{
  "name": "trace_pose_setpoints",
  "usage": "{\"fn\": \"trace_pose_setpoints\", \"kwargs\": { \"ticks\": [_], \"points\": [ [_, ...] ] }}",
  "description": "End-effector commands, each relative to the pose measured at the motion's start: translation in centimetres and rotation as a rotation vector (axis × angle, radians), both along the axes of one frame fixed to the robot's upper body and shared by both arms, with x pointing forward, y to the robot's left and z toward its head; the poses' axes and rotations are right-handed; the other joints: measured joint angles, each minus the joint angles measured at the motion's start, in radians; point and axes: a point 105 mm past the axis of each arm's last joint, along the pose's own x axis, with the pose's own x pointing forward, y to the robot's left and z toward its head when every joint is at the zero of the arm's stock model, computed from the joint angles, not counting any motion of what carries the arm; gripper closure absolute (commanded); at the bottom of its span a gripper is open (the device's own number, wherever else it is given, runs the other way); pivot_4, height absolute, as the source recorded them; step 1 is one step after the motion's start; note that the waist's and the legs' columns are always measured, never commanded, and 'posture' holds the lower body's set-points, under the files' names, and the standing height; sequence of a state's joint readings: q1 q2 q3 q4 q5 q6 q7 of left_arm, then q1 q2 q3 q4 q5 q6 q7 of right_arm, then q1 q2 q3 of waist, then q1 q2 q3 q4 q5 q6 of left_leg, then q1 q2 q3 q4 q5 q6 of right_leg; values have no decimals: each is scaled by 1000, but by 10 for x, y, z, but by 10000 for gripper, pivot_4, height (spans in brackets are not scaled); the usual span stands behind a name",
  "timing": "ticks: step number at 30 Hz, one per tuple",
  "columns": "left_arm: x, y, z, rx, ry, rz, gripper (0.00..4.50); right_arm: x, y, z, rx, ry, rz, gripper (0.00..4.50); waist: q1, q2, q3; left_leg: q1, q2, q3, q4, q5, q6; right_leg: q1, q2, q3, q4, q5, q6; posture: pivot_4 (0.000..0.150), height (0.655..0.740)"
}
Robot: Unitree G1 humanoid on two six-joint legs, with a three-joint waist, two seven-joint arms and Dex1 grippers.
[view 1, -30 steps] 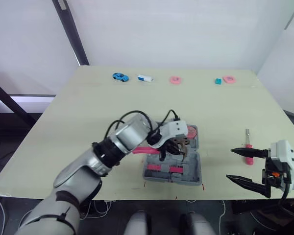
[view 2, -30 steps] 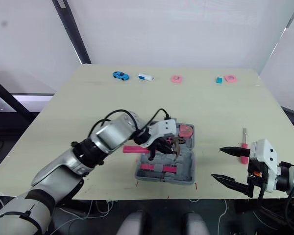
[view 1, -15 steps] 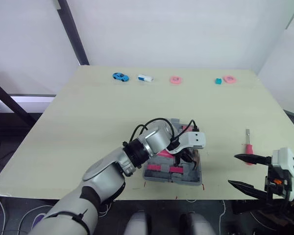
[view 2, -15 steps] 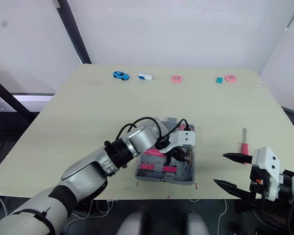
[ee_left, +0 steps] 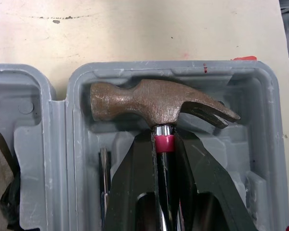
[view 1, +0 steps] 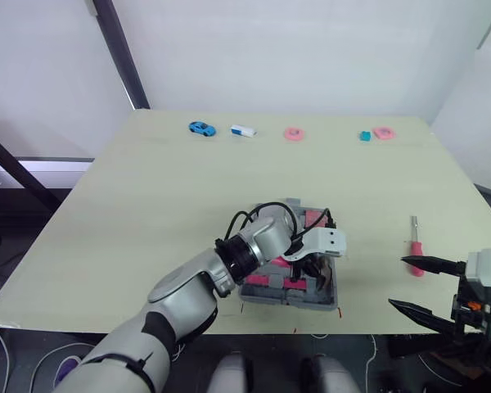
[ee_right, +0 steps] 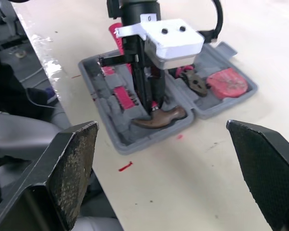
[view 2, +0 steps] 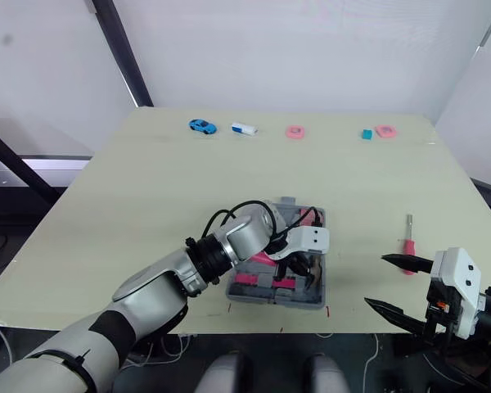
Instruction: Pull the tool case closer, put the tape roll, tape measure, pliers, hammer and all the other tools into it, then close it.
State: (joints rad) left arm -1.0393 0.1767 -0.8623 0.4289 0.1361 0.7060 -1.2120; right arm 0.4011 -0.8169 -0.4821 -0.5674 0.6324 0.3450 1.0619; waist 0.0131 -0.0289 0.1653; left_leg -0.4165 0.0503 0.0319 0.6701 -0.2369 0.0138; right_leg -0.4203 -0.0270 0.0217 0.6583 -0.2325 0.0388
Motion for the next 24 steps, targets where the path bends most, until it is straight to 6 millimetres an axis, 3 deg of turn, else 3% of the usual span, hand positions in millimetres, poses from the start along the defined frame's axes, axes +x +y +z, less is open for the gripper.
{"fn": "trace_pose_setpoints", "kwargs": {
  "ticks": [1,4,6,10,12,14,18,21,24],
  "points": [
    [2,-5,2,-5,-45,-24,39811,0,-3,7,-10,-41,-9,0,2,0,0,0,-1,-1,0,0,0,0,0,0,0,0,0,1500,7400],
    [6,-3,6,-26,-69,-24,25385,0,-3,8,-10,-41,-8,0,1,0,0,0,-2,-2,1,0,0,1,0,1,0,0,0,1500,7400],
    [10,-2,18,-91,-83,-38,18368,0,-3,8,-10,-42,-7,0,-3,0,0,0,-2,-2,1,0,0,1,0,1,0,0,0,1500,7400],
    [5,8,39,-206,-25,-74,18368,1,-3,7,-9,-41,-4,0,-8,1,0,0,-2,-3,0,0,0,1,0,1,1,0,0,1500,7400],
    [7,15,47,-346,-37,-79,18368,2,-2,6,-6,-41,-2,0,-6,2,0,0,-2,-3,0,0,0,1,0,1,1,0,0,1500,7400],
    [8,31,45,-369,-7,-71,18368,4,-1,5,-1,-42,0,0,-5,2,0,1,-2,-2,0,0,0,1,0,1,0,0,0,1500,7400],
    [10,41,45,-506,46,-4,18368,5,0,3,5,-44,0,0,-1,2,0,0,-2,-2,0,0,0,1,0,1,1,0,1,1500,7400],
    [7,46,36,-594,57,16,26195,6,2,2,13,-45,1,0,2,2,0,0,-2,-2,0,0,0,1,0,1,0,0,1,1500,7400],
    [6,50,23,-614,54,40,40471,6,2,2,16,-44,3,0,1,2,0,0,-2,-2,0,0,0,2,-1,0,0,1,2,1500,7400]
  ]
}}
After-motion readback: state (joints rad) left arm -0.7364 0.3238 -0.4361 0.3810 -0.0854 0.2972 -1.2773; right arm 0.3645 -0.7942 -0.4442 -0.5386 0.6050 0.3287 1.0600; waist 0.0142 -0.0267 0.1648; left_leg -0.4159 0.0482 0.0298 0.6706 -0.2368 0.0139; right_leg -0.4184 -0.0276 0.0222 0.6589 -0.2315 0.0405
